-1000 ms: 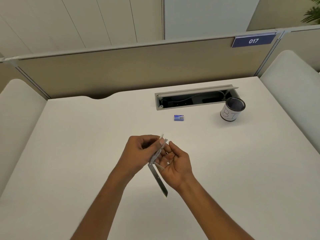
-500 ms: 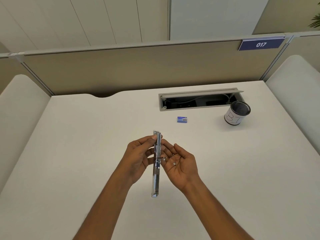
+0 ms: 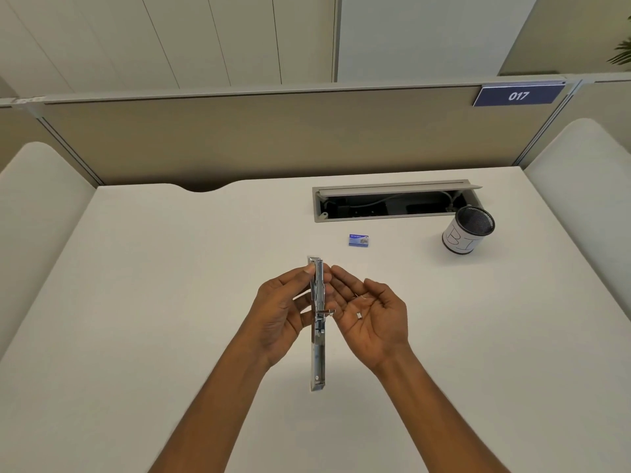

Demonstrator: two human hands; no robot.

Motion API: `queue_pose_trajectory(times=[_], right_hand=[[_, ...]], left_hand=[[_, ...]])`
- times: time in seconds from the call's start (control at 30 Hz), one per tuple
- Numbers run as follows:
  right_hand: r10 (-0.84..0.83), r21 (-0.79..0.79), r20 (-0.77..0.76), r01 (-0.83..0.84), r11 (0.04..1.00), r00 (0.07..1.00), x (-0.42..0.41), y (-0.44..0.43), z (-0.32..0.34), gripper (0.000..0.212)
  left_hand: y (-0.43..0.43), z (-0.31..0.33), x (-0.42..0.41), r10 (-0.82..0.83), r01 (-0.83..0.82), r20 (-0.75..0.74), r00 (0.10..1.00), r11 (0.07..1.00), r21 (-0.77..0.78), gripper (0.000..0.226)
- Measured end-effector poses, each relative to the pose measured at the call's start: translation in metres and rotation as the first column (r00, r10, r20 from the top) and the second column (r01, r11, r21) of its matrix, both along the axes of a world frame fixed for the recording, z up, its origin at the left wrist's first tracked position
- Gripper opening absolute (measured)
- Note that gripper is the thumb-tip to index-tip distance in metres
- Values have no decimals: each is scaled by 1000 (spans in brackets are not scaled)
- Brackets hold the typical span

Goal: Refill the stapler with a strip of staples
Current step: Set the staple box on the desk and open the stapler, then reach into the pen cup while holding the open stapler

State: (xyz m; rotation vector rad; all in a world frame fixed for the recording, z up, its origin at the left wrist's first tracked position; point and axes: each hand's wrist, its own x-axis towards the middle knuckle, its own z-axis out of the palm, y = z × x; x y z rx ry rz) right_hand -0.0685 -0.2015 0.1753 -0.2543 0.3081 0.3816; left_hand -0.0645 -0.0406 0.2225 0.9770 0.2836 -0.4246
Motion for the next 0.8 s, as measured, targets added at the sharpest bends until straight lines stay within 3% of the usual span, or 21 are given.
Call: queue_pose_trajectory(times=[0.53, 0.7, 0.8], right_hand=[[-24, 29, -7, 24, 999, 1000, 9, -14, 4, 46], [-34, -132, -172, 11, 991, 985, 25, -31, -4, 29], [61, -353, -354, -194, 915, 933, 40, -49, -15, 15]], left_hand=[[-4, -8, 9, 56, -56, -15, 998, 998, 30, 29], [-10, -12, 13, 56, -55, -43, 998, 998, 12, 29], [-16, -14, 18, 57, -57, -65, 996, 998, -4, 27]])
